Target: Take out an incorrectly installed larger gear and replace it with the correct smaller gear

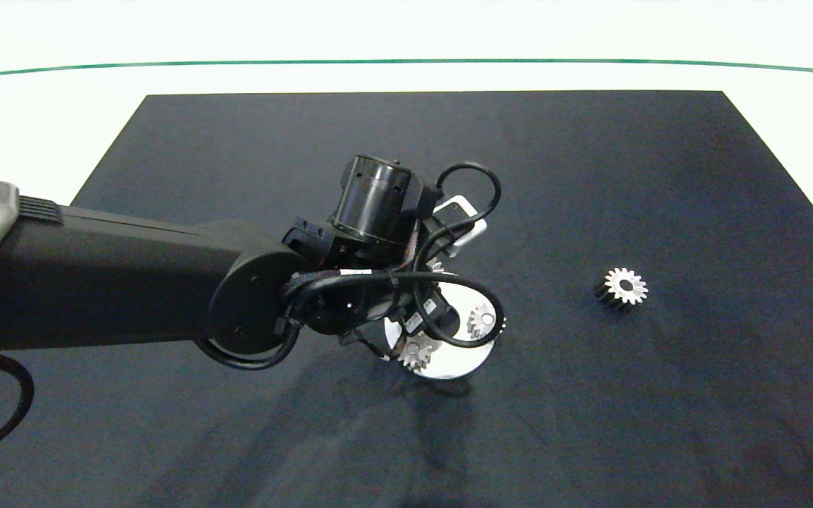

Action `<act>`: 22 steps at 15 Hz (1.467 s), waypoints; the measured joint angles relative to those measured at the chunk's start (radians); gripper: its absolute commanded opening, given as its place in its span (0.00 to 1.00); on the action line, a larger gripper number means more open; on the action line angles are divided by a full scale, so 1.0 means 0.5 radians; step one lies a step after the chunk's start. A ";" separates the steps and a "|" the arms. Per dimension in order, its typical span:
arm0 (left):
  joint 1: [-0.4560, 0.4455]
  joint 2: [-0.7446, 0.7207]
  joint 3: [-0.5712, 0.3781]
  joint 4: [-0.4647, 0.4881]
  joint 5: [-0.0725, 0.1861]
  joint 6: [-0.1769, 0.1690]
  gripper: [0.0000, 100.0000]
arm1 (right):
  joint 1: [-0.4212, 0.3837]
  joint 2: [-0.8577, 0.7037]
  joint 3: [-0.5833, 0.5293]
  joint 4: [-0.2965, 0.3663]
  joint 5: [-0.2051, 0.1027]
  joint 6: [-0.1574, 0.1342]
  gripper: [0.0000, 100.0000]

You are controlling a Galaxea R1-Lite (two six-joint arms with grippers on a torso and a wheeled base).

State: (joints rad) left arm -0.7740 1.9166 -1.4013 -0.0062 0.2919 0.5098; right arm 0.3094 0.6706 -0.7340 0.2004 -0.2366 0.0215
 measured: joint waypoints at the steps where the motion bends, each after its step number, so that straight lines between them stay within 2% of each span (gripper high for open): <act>1: -0.001 0.000 0.003 0.001 -0.002 0.000 0.25 | 0.000 0.000 0.002 -0.001 0.001 -0.001 1.00; 5: -0.001 0.003 0.011 0.004 -0.002 -0.001 0.22 | 0.000 -0.003 0.002 -0.001 0.001 -0.001 1.00; 18: -0.008 0.002 0.018 0.031 -0.002 -0.003 0.22 | -0.003 -0.004 0.002 0.000 0.004 -0.001 1.00; 19: -0.008 0.002 0.027 0.033 -0.002 -0.004 1.00 | -0.003 -0.004 0.002 -0.001 0.003 -0.001 1.00; 22: -0.008 0.002 0.031 0.042 -0.002 -0.003 1.00 | -0.003 -0.004 0.002 -0.001 0.004 -0.001 1.00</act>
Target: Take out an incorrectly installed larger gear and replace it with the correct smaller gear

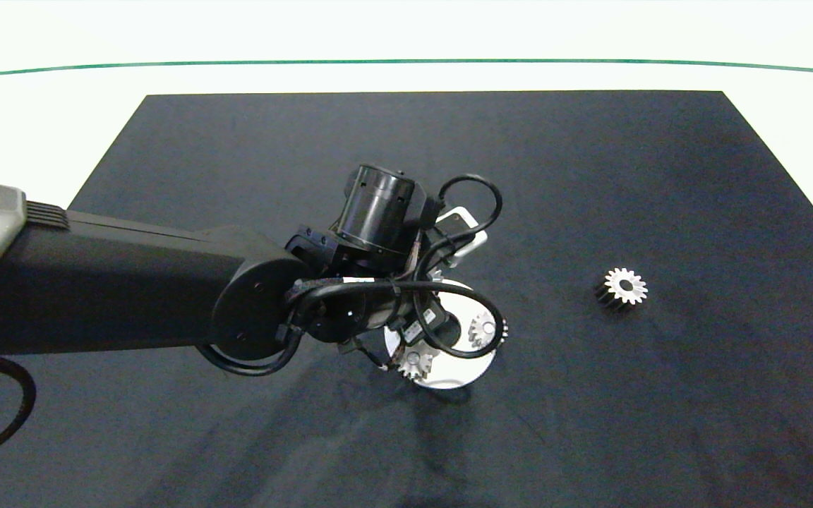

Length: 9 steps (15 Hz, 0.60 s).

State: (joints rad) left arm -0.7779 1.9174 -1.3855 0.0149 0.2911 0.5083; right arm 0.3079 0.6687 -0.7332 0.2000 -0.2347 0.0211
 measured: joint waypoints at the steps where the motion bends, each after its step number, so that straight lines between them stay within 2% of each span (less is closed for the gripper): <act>1: 0.001 0.002 0.006 0.017 -0.001 -0.001 1.00 | 0.001 0.000 0.000 0.000 0.000 0.000 1.00; 9: -0.006 -0.055 0.000 0.106 0.000 -0.006 1.00 | 0.000 0.000 0.000 0.000 0.000 0.001 1.00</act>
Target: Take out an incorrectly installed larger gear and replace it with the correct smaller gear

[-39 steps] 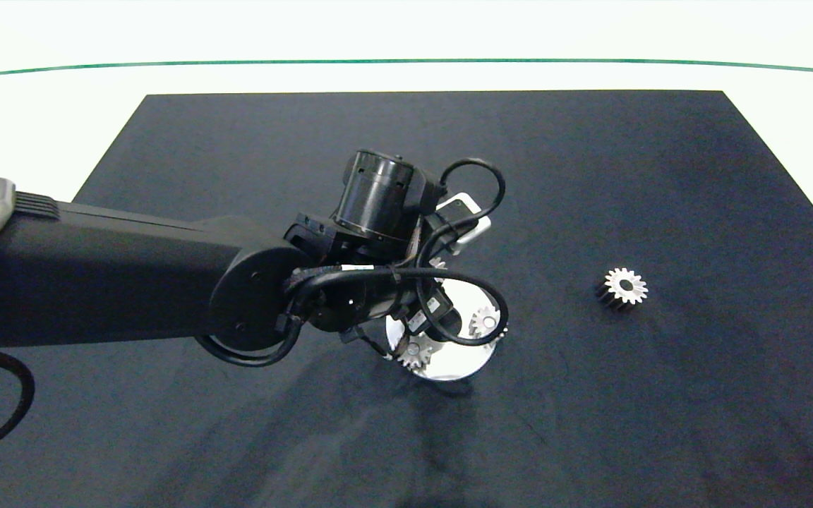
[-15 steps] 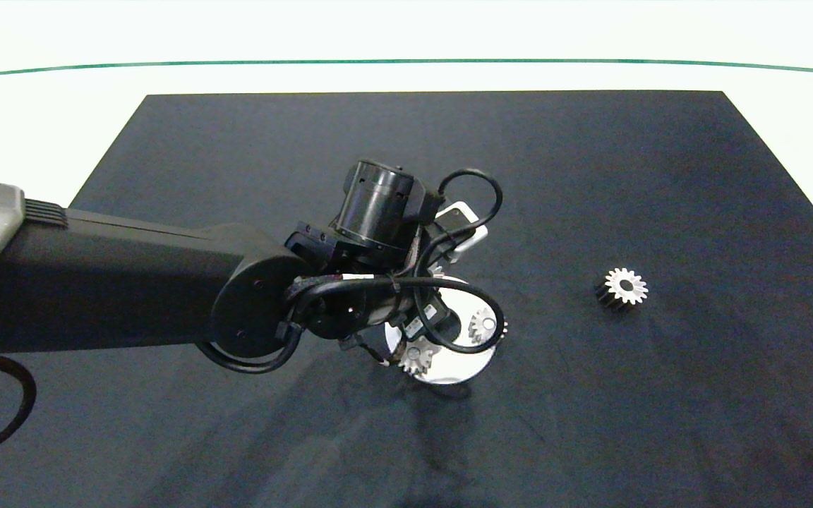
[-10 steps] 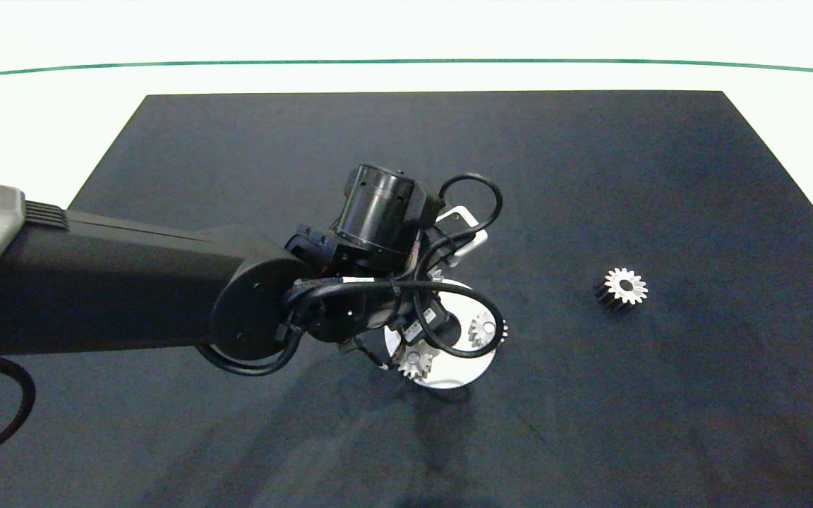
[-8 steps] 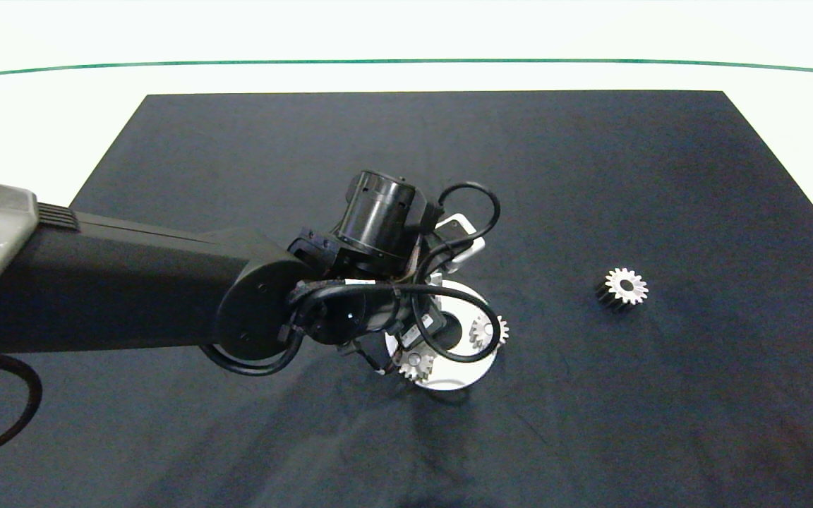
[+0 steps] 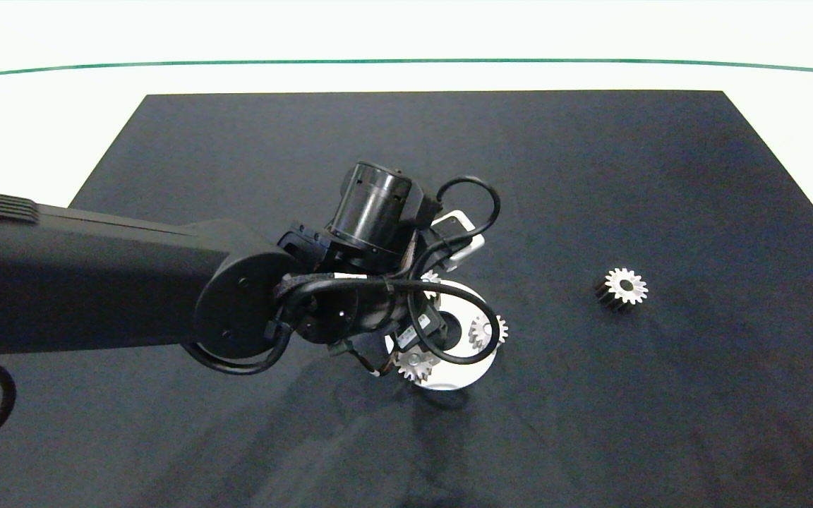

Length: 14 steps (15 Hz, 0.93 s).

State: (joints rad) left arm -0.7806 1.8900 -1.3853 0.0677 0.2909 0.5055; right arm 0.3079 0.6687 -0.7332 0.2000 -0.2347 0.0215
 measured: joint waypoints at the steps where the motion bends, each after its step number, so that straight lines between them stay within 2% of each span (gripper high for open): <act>1: 0.000 -0.021 0.000 0.024 0.000 -0.003 1.00 | 0.000 0.000 -0.002 0.000 -0.001 0.000 1.00; 6: 0.025 -0.146 0.011 0.039 0.000 -0.016 1.00 | -0.012 0.000 -0.004 0.000 -0.009 -0.002 1.00; 10: 0.124 -0.360 0.061 0.130 0.004 -0.022 1.00 | -0.073 -0.005 -0.004 0.001 -0.022 -0.017 1.00; 12: 0.186 -0.507 0.122 0.146 0.046 -0.022 1.00 | -0.143 -0.024 -0.003 0.028 -0.024 -0.024 1.00; 14: 0.276 -0.688 0.202 0.182 0.085 -0.022 1.00 | -0.229 -0.075 -0.003 0.114 -0.029 -0.041 1.00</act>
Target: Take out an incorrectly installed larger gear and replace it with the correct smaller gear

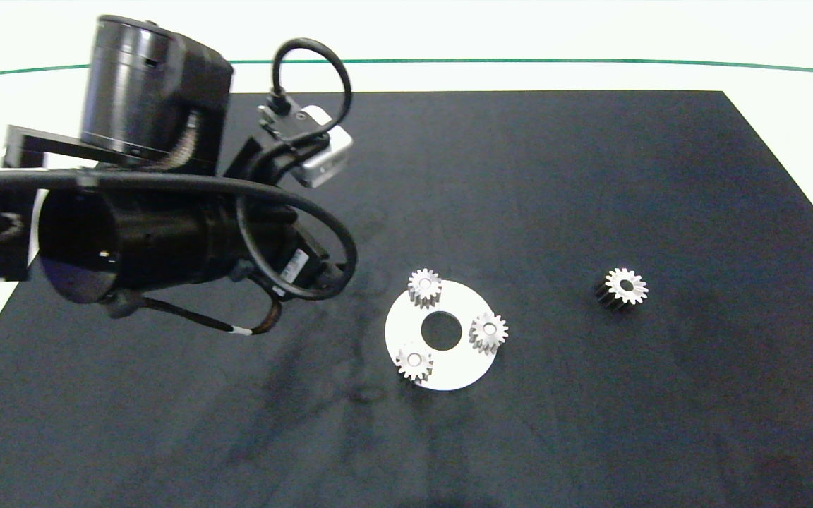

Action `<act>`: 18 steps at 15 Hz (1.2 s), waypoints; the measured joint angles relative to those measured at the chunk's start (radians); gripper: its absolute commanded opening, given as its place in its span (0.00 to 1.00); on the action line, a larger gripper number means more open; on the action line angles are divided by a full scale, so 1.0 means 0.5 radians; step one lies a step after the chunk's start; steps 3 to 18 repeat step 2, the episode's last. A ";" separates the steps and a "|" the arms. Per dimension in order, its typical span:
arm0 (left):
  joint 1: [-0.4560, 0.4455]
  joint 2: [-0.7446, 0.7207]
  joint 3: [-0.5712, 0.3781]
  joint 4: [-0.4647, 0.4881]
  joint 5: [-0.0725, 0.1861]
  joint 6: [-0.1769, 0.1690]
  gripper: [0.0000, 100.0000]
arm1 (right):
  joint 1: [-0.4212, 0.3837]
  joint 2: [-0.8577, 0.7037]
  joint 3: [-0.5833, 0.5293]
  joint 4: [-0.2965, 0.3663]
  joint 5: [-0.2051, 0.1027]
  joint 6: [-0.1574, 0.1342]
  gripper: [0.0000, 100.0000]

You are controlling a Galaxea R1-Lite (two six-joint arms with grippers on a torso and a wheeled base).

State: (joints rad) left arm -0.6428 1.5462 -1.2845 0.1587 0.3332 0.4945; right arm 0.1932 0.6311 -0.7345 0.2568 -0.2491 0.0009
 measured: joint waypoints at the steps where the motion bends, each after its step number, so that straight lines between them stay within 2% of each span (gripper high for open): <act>1: 0.068 -0.106 0.046 0.029 0.026 0.000 1.00 | -0.045 -0.037 -0.001 0.029 -0.002 -0.029 1.00; 2: 0.144 -0.208 0.096 0.048 0.040 0.000 1.00 | -0.099 -0.080 -0.001 0.054 -0.003 -0.060 1.00; 18: 0.144 -0.208 0.096 0.048 0.040 0.000 1.00 | -0.099 -0.080 -0.001 0.054 -0.003 -0.060 1.00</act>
